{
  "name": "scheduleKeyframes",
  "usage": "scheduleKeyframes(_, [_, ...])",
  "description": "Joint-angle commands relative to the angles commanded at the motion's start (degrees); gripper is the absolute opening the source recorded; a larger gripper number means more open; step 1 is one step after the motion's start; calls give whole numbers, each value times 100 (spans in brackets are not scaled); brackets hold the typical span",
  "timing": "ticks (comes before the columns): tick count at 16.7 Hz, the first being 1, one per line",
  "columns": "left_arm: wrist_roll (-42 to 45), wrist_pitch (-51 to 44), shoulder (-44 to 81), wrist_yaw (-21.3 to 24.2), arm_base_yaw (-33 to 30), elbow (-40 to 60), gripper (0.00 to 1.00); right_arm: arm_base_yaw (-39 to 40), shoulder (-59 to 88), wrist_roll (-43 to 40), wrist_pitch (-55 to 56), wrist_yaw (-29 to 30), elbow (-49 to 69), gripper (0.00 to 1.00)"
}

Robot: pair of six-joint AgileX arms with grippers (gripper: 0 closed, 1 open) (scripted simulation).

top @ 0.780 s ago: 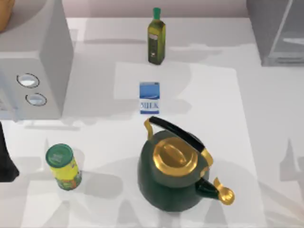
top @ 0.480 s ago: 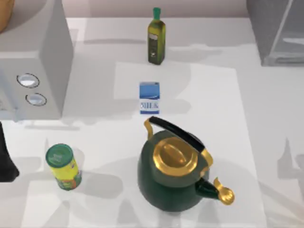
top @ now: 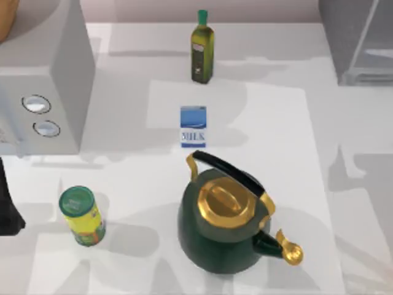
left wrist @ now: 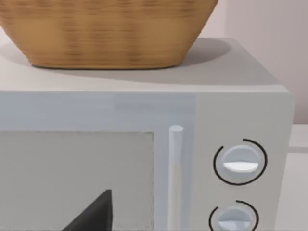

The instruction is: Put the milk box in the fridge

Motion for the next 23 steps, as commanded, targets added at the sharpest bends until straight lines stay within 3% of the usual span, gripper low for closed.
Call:
scheduleKeyframes(14, [0, 0, 0, 0, 0, 0, 100, 2587, 7534, 2300, -1712, 1511, 5585, 100])
scheduleKeyframes(19, [0, 0, 0, 0, 0, 0, 100, 3106, 9230, 2881, -2115, 1861, 6799, 100])
scheduleKeyframes(23, [0, 0, 0, 0, 0, 0, 100, 3281, 9764, 3080, -2247, 1974, 7138, 100])
